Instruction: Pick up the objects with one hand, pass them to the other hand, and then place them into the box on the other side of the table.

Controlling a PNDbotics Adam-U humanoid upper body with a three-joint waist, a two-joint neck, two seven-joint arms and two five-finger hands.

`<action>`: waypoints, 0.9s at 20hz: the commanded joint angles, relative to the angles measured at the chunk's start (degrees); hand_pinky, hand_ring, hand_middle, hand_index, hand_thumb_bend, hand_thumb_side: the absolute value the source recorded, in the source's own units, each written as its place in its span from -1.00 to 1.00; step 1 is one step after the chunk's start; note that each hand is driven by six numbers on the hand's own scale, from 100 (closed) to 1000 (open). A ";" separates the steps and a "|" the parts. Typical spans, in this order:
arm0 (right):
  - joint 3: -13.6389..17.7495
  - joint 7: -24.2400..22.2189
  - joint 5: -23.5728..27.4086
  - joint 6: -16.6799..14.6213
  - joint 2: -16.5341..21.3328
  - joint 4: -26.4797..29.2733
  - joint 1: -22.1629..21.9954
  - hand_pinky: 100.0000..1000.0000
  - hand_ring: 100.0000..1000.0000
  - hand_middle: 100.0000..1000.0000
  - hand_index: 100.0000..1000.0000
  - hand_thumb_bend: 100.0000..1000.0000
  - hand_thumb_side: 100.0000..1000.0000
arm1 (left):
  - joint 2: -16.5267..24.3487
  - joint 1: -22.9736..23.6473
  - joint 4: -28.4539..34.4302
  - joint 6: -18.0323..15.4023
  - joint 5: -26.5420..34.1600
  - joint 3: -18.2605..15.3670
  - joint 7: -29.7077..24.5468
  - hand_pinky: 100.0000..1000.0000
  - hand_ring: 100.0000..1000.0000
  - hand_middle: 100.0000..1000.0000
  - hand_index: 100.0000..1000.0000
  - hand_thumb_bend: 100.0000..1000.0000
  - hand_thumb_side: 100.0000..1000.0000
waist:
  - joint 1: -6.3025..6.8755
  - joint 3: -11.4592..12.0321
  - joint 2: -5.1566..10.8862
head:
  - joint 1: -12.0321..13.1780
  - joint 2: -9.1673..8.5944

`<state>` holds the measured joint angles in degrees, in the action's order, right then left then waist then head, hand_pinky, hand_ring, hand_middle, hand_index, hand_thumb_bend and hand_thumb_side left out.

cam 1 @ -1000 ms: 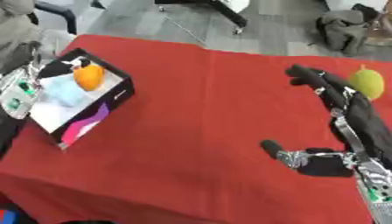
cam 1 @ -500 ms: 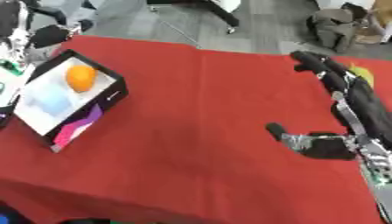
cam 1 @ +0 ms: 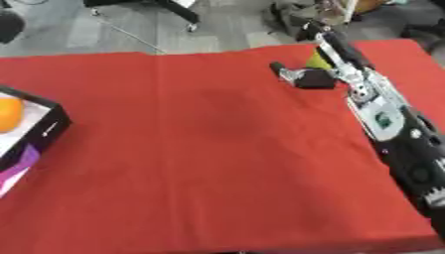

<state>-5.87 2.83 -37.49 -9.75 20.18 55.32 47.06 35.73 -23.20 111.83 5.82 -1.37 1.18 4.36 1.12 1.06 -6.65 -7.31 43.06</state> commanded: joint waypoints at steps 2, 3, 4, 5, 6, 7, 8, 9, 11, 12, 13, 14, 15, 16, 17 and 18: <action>5.60 3.52 -4.97 3.48 2.19 -13.71 3.92 0.72 0.64 0.81 0.92 -0.36 0.05 | -2.48 -1.53 2.70 -1.93 2.36 0.31 -1.79 0.42 0.28 0.25 0.59 0.51 0.20 | 0.13 1.32 -0.14 | -4.25 -1.97; 6.61 5.05 -6.29 4.62 2.63 -15.80 4.48 0.73 0.67 0.83 0.92 -0.35 0.04 | -2.85 -1.56 2.73 -2.26 2.49 0.58 -2.16 0.42 0.28 0.25 0.59 0.51 0.20 | 0.13 1.81 -0.37 | -5.03 -2.22; 7.47 6.85 -7.48 5.83 3.14 -17.46 4.95 0.75 0.71 0.85 0.92 -0.35 0.03 | -3.06 -1.53 2.75 -2.52 2.43 0.84 -2.67 0.42 0.28 0.25 0.59 0.51 0.20 | 0.12 2.28 -0.57 | -5.76 -2.41; 8.13 8.70 -8.53 6.97 3.67 -18.72 5.32 0.76 0.74 0.86 0.92 -0.34 0.01 | -3.20 -1.46 2.76 -2.67 2.26 1.00 -3.09 0.42 0.28 0.25 0.59 0.50 0.21 | 0.10 2.69 -0.74 | -6.37 -2.55; 8.69 10.69 -9.48 8.15 4.27 -19.70 5.65 0.76 0.74 0.86 0.92 -0.34 0.00 | -3.32 -1.34 2.76 -2.77 2.10 1.13 -3.44 0.42 0.28 0.25 0.59 0.50 0.21 | 0.08 3.08 -0.88 | -6.92 -2.63; 9.07 12.60 -10.35 9.28 4.86 -20.40 5.92 0.77 0.75 0.86 0.92 -0.34 -0.02 | -3.43 -1.24 2.76 -2.82 1.93 1.18 -3.66 0.42 0.27 0.24 0.59 0.50 0.21 | 0.05 3.40 -0.99 | -7.39 -2.70; 9.32 14.29 -11.15 10.30 5.35 -20.93 6.12 0.77 0.75 0.86 0.92 -0.34 -0.04 | -3.55 -1.14 2.77 -2.83 1.81 1.20 -3.76 0.42 0.27 0.24 0.59 0.50 0.21 | 0.00 3.67 -1.09 | -7.77 -2.79; 9.51 15.86 -11.89 11.33 5.79 -21.31 6.26 0.76 0.75 0.86 0.92 -0.33 -0.05 | -3.68 -1.04 2.77 -2.79 1.76 1.23 -3.78 0.42 0.27 0.24 0.59 0.50 0.21 | -0.04 3.90 -1.18 | -8.09 -2.91; 9.61 18.14 -13.36 13.20 6.32 -21.94 6.38 0.75 0.73 0.83 0.91 -0.35 -0.09 | -3.87 -0.86 2.77 -2.65 1.72 1.41 -3.83 0.42 0.26 0.24 0.59 0.49 0.22 | -0.09 4.22 -1.32 | -8.56 -3.23; 9.63 18.82 -14.02 14.04 6.49 -22.24 6.37 0.73 0.71 0.81 0.90 -0.40 -0.12 | -3.93 -0.79 2.77 -2.58 1.65 1.50 -3.90 0.42 0.26 0.24 0.59 0.48 0.22 | -0.09 4.34 -1.38 | -8.73 -3.37; 9.67 19.31 -14.58 14.87 6.60 -22.53 6.34 0.72 0.70 0.80 0.90 -0.43 -0.15 | -3.98 -0.76 2.77 -2.54 1.59 1.58 -3.96 0.42 0.26 0.23 0.59 0.48 0.22 | -0.07 4.43 -1.44 | -8.88 -3.49; 9.72 19.62 -15.08 15.72 6.69 -22.87 6.29 0.70 0.67 0.78 0.88 -0.48 -0.21 | -4.00 -0.78 2.77 -2.53 1.54 1.65 -4.03 0.42 0.26 0.23 0.59 0.48 0.22 | -0.06 4.54 -1.52 | -9.04 -3.66; 9.74 19.80 -15.52 16.51 6.75 -23.20 6.23 0.69 0.65 0.75 0.86 -0.53 -0.26 | -4.02 -0.82 2.77 -2.53 1.48 1.70 -4.10 0.42 0.26 0.23 0.59 0.47 0.22 | -0.04 4.64 -1.58 | -9.15 -3.82; 9.77 19.86 -15.95 17.36 6.82 -23.60 6.14 0.68 0.63 0.72 0.82 -0.58 -0.30 | -4.04 -0.88 2.77 -2.54 1.43 1.73 -4.16 0.42 0.26 0.23 0.59 0.47 0.23 | 0.00 4.76 -1.64 | -9.26 -4.02; 9.78 19.92 -16.35 18.16 6.86 -23.98 6.07 0.66 0.58 0.67 0.76 -0.63 -0.50 | -4.06 -0.93 2.77 -2.54 1.38 1.76 -4.22 0.42 0.25 0.23 0.59 0.47 0.23 | 0.03 4.87 -1.69 | -9.37 -4.20; 9.84 20.04 -16.69 18.91 6.89 -24.30 5.99 0.64 0.55 0.62 0.71 -0.72 -0.42 | -4.08 -0.96 2.77 -2.54 1.34 1.80 -4.29 0.42 0.25 0.23 0.59 0.47 0.22 | 0.06 4.97 -1.72 | -9.47 -4.36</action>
<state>3.57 22.58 -53.42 8.15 25.00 30.94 51.95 31.10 -23.56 113.58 3.32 0.22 3.25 0.28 1.14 6.01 -9.02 -16.51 39.59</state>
